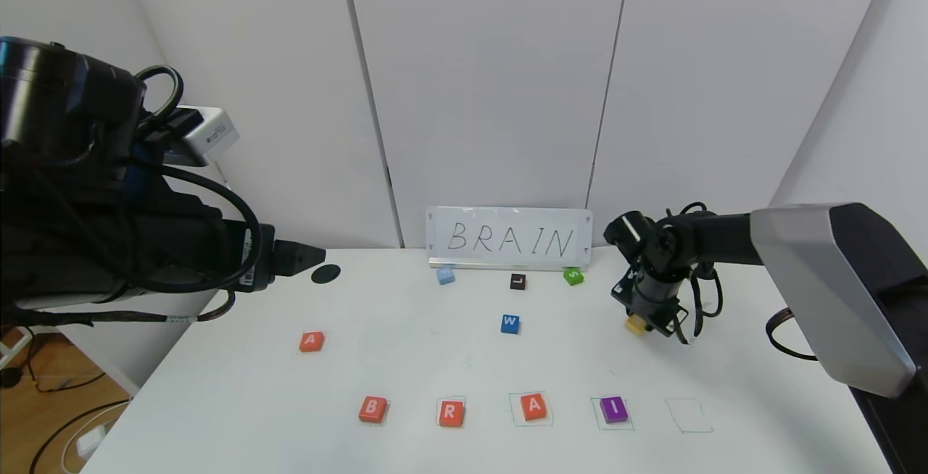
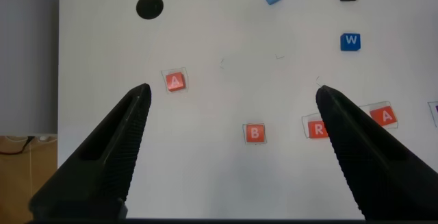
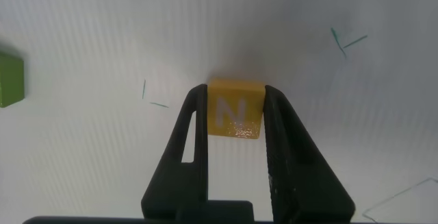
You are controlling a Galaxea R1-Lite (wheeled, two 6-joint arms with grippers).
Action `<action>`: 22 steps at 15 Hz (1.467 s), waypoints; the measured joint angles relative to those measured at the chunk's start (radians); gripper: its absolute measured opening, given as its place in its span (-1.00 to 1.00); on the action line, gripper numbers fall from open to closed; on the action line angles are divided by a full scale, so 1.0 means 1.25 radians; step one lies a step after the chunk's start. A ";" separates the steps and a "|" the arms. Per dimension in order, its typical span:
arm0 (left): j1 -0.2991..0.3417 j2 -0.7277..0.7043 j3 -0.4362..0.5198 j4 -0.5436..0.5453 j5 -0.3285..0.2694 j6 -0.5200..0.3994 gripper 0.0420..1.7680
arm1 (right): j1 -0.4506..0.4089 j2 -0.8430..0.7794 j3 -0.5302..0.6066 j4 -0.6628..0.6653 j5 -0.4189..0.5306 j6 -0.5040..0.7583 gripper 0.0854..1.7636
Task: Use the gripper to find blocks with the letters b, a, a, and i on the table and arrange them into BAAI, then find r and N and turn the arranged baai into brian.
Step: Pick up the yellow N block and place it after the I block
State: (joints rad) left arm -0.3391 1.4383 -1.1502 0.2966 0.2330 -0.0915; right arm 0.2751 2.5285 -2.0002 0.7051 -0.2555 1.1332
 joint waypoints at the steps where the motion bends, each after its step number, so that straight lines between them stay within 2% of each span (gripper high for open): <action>1: 0.000 0.000 0.000 0.000 0.000 0.000 0.94 | 0.001 -0.011 0.000 0.026 0.000 -0.012 -0.45; 5: 0.000 0.000 0.000 0.001 0.000 0.000 0.94 | 0.002 -0.081 0.018 0.111 -0.002 -0.113 -0.45; 10: 0.000 0.000 0.000 0.001 0.000 0.000 0.94 | 0.002 -0.192 0.136 0.104 -0.007 -0.233 -0.45; 19: -0.021 0.001 0.010 0.000 0.007 0.001 0.94 | 0.020 -0.395 0.554 -0.231 -0.004 -0.481 -0.45; 22: -0.022 0.002 0.011 0.000 0.007 0.001 0.94 | 0.025 -0.445 0.666 -0.319 -0.001 -0.535 -0.45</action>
State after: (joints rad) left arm -0.3666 1.4402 -1.1368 0.2962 0.2421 -0.0902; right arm 0.3068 1.9723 -1.1679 0.3062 -0.2564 0.4643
